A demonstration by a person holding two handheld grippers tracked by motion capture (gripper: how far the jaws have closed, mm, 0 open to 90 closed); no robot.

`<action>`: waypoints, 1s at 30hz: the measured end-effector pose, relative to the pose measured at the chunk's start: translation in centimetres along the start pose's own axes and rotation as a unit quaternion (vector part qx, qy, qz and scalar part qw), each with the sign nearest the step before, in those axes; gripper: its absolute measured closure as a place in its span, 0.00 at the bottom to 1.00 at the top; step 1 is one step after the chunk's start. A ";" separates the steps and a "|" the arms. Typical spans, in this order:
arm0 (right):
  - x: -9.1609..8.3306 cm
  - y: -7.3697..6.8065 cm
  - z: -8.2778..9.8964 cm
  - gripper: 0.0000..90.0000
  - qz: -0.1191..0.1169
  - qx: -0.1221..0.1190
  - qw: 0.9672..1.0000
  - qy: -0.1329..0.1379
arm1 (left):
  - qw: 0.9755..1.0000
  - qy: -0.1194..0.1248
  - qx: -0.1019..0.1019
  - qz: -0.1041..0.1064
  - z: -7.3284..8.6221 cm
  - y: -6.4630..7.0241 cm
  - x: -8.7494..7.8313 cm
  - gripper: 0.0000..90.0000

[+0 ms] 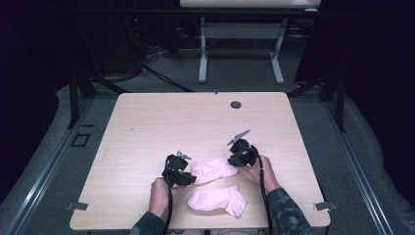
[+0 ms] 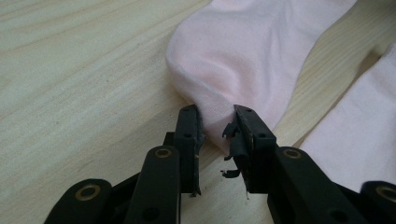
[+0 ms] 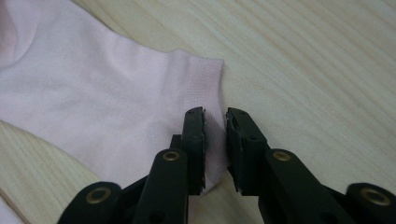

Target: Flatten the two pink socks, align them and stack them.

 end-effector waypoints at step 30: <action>-3.6 -1.0 1.1 0.95 0.001 0.026 0.999 0.037 | 0.999 0.036 0.004 0.018 0.1 0.0 -2.2 0.97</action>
Point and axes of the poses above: each handheld gripper's, and its own axes: x roughly forward along the jaws, z roughly out of its underside, y roughly to its right, the point moved 4 cm from there along x, roughly forward along the jaws, and after that the axes turned 10 degrees about -y, right-handed, at the moved point
